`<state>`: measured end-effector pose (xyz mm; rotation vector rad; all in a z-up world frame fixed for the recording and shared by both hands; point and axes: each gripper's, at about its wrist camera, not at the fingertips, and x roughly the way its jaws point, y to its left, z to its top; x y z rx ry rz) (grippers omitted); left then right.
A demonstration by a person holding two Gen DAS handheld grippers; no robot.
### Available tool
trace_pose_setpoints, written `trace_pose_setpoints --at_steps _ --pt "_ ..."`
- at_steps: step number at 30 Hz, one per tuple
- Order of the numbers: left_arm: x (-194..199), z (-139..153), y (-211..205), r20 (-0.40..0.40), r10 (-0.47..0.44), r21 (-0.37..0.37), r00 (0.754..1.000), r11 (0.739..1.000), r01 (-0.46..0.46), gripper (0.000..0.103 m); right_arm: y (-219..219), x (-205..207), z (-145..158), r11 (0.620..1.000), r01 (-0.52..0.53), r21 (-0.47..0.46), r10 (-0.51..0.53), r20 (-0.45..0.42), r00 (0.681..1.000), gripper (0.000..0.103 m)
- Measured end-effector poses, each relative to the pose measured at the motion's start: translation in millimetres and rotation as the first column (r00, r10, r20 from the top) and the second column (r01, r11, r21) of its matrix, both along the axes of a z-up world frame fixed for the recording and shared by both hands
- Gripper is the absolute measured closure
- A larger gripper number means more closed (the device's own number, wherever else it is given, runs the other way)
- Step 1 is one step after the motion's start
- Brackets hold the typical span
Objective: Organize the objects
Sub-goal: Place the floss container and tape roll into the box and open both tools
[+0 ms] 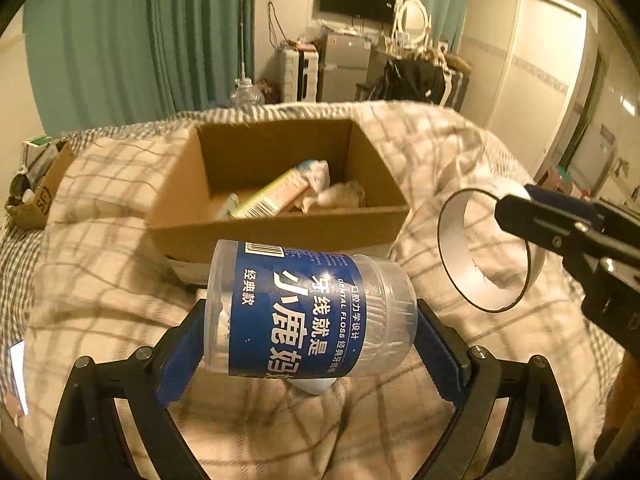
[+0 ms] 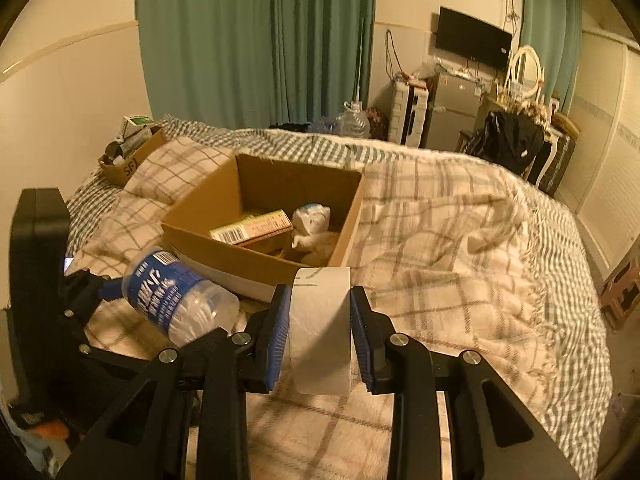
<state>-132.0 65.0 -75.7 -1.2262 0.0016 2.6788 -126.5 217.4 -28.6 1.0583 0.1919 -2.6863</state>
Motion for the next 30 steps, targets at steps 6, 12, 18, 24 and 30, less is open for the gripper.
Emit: trace_pose_setpoints --at_steps 6,12,18,24,30 --pt "3.7 40.9 -22.8 -0.059 0.013 0.055 0.998 0.998 -0.010 0.008 -16.8 9.2 29.9 0.999 -0.028 0.019 0.029 -0.053 0.998 0.074" --pt "-14.2 79.0 -40.6 -0.139 0.032 0.058 0.990 0.998 -0.024 0.008 -32.2 -7.5 60.3 0.999 -0.036 0.018 0.038 -0.103 0.994 0.074" --pt "-66.9 97.6 -55.2 -0.150 0.054 0.079 0.987 0.996 -0.042 0.008 -51.5 -56.6 79.8 1.000 -0.022 0.012 0.023 -0.113 0.993 0.074" --pt "-119.3 84.0 -54.1 -0.126 0.055 0.044 0.991 0.998 -0.049 0.008 -60.6 -123.8 81.1 1.000 0.004 0.020 -0.002 -0.094 0.996 0.074" --pt "-163.7 47.8 -48.6 -0.070 0.027 0.047 0.997 0.999 -0.024 0.008 -66.5 -184.8 46.1 1.000 -0.009 0.028 0.009 -0.022 1.000 0.074"
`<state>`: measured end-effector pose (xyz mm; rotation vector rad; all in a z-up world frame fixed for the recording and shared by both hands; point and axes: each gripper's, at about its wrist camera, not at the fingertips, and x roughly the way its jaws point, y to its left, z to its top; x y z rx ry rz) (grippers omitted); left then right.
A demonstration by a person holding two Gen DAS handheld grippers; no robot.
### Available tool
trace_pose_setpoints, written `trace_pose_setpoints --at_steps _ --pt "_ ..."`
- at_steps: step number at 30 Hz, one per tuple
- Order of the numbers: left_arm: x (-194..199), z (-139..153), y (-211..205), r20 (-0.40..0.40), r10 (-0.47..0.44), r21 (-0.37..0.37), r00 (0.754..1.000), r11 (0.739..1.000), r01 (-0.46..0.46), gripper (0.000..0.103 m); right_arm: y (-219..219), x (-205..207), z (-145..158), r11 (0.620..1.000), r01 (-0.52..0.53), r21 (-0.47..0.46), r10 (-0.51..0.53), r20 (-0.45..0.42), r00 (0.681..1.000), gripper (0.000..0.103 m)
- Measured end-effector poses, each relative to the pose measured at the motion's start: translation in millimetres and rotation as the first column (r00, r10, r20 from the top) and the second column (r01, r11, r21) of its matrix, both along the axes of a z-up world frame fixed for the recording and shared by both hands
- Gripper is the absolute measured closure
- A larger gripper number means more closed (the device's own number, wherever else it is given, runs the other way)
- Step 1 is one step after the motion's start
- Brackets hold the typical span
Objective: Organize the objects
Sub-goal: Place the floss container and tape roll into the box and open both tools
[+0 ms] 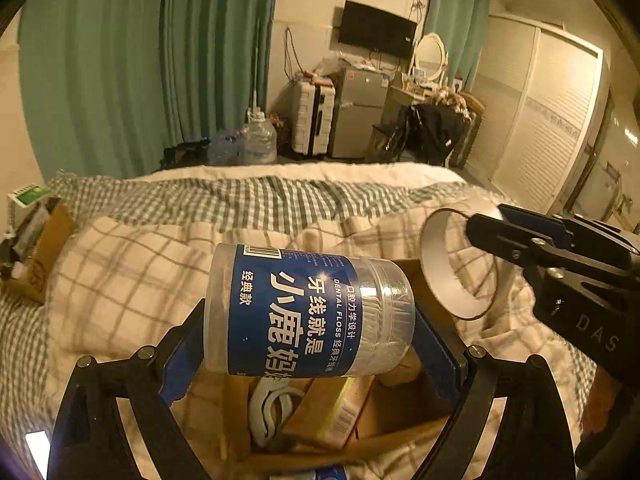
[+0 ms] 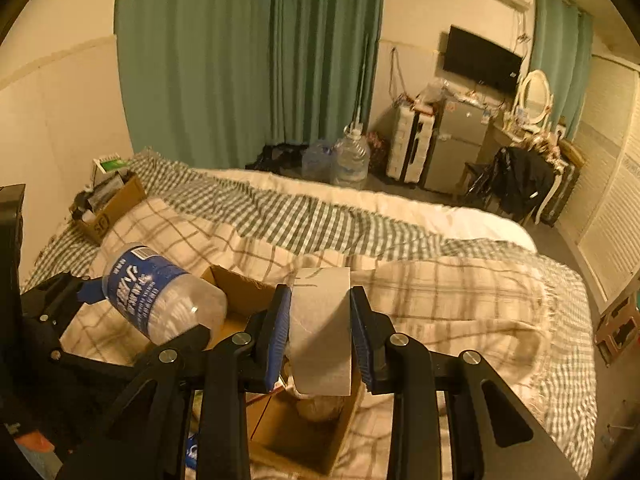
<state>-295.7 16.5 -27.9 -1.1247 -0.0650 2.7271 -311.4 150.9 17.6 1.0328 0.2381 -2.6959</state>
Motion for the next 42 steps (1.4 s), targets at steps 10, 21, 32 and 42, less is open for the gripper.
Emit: trace_pose_setpoints --at_steps 10,21,32,42 --pt "-22.7 -47.6 16.5 0.034 -0.097 -0.028 0.995 0.995 0.098 0.007 1.3 -35.9 -61.1 1.000 -0.010 -0.014 0.011 0.081 0.997 0.073" --pt "20.7 13.3 -7.0 -0.042 -0.015 -0.001 0.999 1.000 0.015 0.000 23.5 15.8 10.2 0.997 0.046 -0.054 -0.049 -0.057 0.997 0.041" --pt "134.8 85.2 -34.6 -0.171 0.031 -0.127 0.985 0.991 -0.053 0.000 31.3 151.2 89.3 0.998 0.049 -0.027 -0.053 -0.196 0.979 0.007" --pt "202.2 10.2 -53.3 -0.066 0.194 -0.046 0.979 0.979 -0.197 0.000 6.8 213.4 6.4 0.998 -0.015 0.057 0.026 -0.204 0.979 0.000"
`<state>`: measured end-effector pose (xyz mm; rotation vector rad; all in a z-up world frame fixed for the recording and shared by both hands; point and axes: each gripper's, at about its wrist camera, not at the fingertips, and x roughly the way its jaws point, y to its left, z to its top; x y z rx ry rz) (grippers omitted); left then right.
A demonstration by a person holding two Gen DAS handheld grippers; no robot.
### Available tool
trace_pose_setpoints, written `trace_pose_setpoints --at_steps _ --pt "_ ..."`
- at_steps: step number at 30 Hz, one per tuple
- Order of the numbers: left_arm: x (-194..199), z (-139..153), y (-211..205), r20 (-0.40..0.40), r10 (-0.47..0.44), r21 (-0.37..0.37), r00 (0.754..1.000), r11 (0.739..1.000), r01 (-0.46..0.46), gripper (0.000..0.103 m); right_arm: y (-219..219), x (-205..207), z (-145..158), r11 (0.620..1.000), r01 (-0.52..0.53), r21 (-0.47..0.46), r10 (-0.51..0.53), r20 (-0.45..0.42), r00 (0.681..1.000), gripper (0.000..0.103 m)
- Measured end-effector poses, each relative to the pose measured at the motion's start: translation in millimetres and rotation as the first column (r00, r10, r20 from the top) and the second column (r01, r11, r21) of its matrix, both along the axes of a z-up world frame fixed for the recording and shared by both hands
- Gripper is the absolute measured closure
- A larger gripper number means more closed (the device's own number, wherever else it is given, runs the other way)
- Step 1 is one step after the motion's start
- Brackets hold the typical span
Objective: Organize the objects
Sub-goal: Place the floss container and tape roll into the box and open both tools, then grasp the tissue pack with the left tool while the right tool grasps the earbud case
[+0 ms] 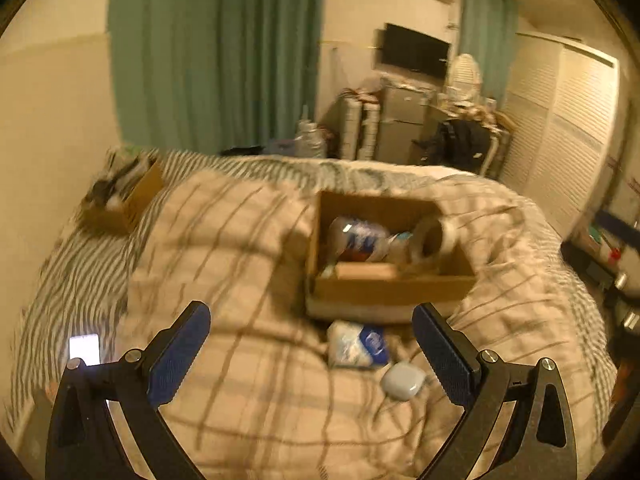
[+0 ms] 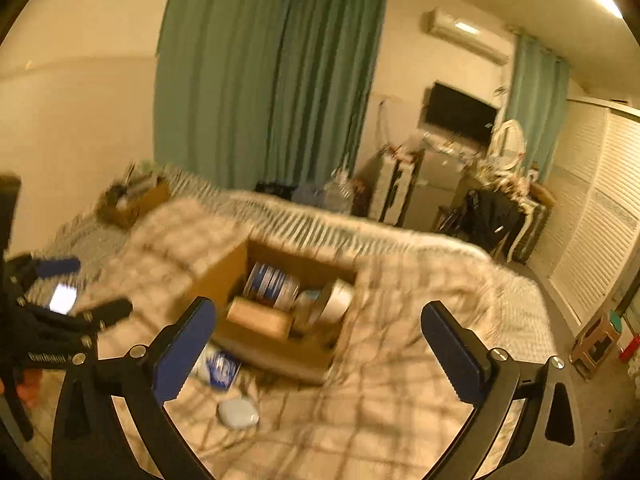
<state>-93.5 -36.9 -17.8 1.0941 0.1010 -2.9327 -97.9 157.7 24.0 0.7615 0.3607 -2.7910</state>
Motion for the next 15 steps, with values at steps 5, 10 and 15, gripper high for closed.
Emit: trace_pose_setpoints --at_steps 5,10,15 --pt "-6.1 -56.3 -5.4 0.061 0.080 -0.060 0.995 0.995 -0.076 0.000 -16.1 -36.1 -81.1 0.999 -0.027 0.029 0.020 0.206 0.978 0.000" --pt "-15.1 -84.4 -16.3 0.128 0.061 -0.058 0.990 0.997 -0.054 0.000 -26.1 -58.4 -139.9 0.996 -0.033 0.078 0.002 0.371 0.929 0.001" --pt "-23.0 -104.5 -24.0 0.196 0.056 -0.028 0.979 0.998 -0.051 0.000 -38.0 -63.0 -169.1 0.990 -0.091 0.105 0.033 0.457 0.889 0.013"
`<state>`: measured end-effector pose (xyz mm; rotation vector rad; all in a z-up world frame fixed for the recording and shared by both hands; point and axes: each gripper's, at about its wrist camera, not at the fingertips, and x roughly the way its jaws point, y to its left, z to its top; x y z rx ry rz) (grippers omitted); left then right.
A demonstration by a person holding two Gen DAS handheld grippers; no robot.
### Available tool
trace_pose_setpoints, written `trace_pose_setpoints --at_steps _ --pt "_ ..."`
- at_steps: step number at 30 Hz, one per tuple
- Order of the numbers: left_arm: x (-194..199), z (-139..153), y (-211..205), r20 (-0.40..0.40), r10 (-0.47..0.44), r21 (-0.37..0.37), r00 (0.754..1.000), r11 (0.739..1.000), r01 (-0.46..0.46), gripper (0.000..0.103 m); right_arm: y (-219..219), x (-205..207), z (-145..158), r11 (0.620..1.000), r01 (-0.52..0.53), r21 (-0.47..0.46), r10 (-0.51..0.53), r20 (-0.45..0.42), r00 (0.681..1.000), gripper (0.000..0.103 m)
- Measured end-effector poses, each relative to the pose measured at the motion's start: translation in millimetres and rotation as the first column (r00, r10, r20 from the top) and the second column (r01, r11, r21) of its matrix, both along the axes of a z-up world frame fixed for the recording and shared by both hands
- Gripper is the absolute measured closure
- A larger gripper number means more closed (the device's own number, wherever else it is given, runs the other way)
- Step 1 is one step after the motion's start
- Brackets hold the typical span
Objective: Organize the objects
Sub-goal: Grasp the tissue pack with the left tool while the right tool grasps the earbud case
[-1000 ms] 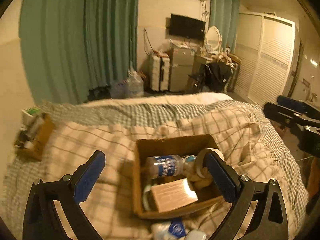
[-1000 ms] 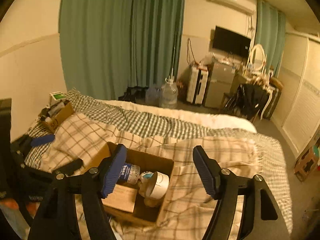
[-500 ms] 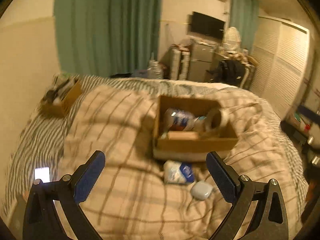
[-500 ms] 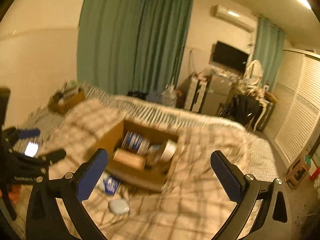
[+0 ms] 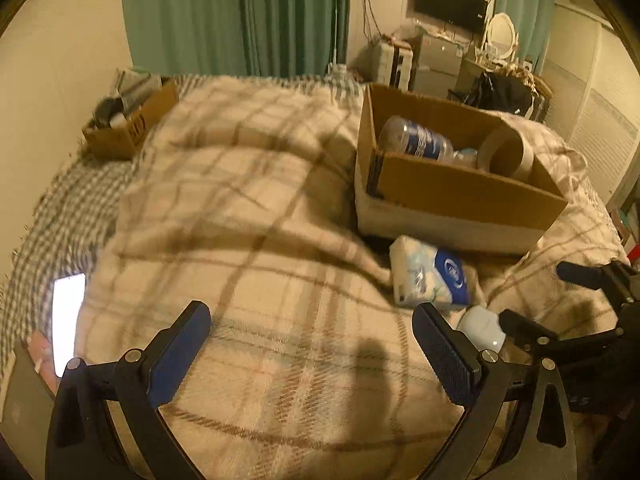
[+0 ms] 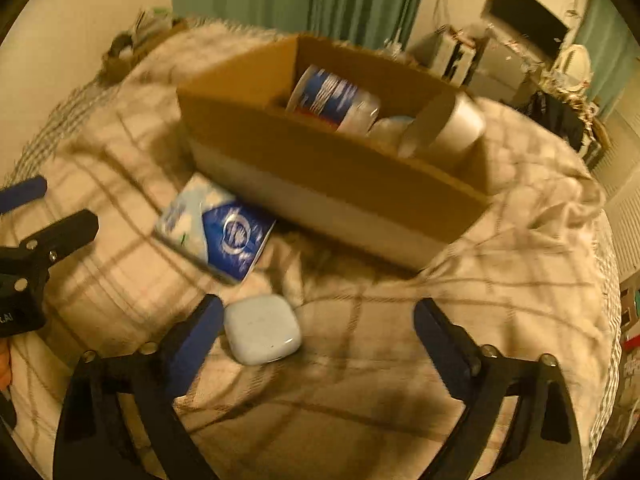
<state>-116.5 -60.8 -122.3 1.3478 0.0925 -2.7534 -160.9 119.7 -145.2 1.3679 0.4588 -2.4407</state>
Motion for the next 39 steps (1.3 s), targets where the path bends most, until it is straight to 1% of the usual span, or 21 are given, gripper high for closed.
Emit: trace_pose_setpoints --at_steps 3,4,5,7,11,12,13,14,15,18,21,23,25,27,31,32,33,35,39 --pt "0.7 -2.3 -2.3 0.000 0.000 0.006 1.000 1.000 0.000 0.000 -9.9 -3.4 -16.0 0.999 -0.036 0.018 0.035 0.054 0.998 0.018" --pt "1.3 -1.4 -2.2 -0.002 -0.001 0.006 1.000 1.000 0.001 0.000 -13.3 -4.9 -24.4 0.998 -0.048 0.029 0.045 0.083 0.995 0.029" --pt "1.1 -1.3 -2.1 -0.002 -0.001 0.008 1.000 1.000 0.001 0.000 -15.0 -5.1 -27.7 0.998 -0.054 0.035 0.050 0.098 0.994 0.034" --pt "2.6 -1.5 -2.9 -0.005 0.001 0.014 1.000 1.000 -0.001 0.000 -17.9 -6.3 -34.5 0.997 -0.069 0.029 0.065 0.127 0.990 0.035" --pt "1.6 -1.9 -3.5 -0.002 0.001 0.016 1.000 1.000 -0.001 0.000 -13.5 -10.5 -46.4 0.998 -0.057 0.019 0.053 0.174 0.983 0.035" --pt "1.3 -1.9 -3.0 0.000 0.001 0.012 1.000 1.000 -0.001 0.000 -12.9 -10.6 -47.4 0.998 -0.056 0.020 0.051 0.177 0.983 0.036" --pt "1.7 -1.5 -1.8 0.000 0.001 0.006 1.000 1.000 -0.001 0.000 -11.9 -9.3 -46.7 0.998 -0.059 0.016 0.055 0.175 0.983 0.047" --pt "1.6 -1.5 -1.8 0.000 0.001 0.003 1.000 1.000 -0.001 0.000 -10.7 -6.9 -44.6 0.998 -0.065 0.005 0.063 0.173 0.983 0.049" --pt "2.2 -0.9 -1.1 0.000 0.003 0.001 1.000 1.000 -0.003 0.000 -9.7 -5.2 -42.9 0.998 -0.065 0.004 0.063 0.165 0.984 0.049" --pt "1.0 1.2 1.3 0.018 0.008 0.001 1.000 1.000 -0.008 0.000 0.6 3.4 -26.7 0.999 -0.043 -0.019 0.045 0.103 0.994 0.049" --pt "-4.8 6.7 9.8 0.047 -0.002 0.008 0.999 1.000 0.002 0.000 19.9 10.2 2.3 0.998 -0.012 -0.057 0.013 0.025 1.000 0.049" --pt "-10.9 11.5 20.5 0.055 -0.028 0.017 0.998 0.999 0.027 0.000 35.0 13.4 20.5 0.999 0.010 -0.037 -0.011 -0.034 0.999 0.049" --pt "-18.6 14.5 36.4 0.055 -0.057 0.005 0.997 0.998 0.057 0.000 44.6 10.2 33.2 0.999 0.044 -0.011 -0.045 -0.071 0.996 0.049" --pt "-25.5 13.2 50.3 0.055 -0.078 -0.013 0.995 0.997 0.079 0.000 55.0 2.2 38.7 0.998 0.062 -0.009 -0.063 -0.073 0.995 0.049" --pt "-40.3 -3.5 81.1 0.089 -0.108 -0.051 0.990 0.992 0.113 0.000 73.7 -4.0 43.8 0.994 0.109 -0.005 -0.109 -0.084 0.991 0.049" --pt "-43.0 -8.2 85.9 0.098 -0.112 -0.063 0.989 0.991 0.119 0.000 77.0 -7.1 42.4 0.993 0.117 -0.014 -0.118 -0.078 0.990 0.049" --pt "-46.0 -13.8 90.4 0.113 -0.115 -0.079 0.987 0.989 0.124 0.000 67.7 -14.6 36.0 0.992 0.121 -0.020 -0.122 -0.073 0.990 0.049" --pt "-52.0 -23.5 96.5 0.137 -0.129 -0.094 0.982 0.985 0.142 0.000 69.3 -18.9 28.4 0.992 0.125 -0.028 -0.126 -0.056 0.990 0.049" --pt "-64.7 -39.6 106.6 0.162 -0.136 -0.120 0.977 0.980 0.156 0.000 71.2 -21.2 17.5 0.991 0.126 -0.052 -0.128 -0.032 0.991 0.049"
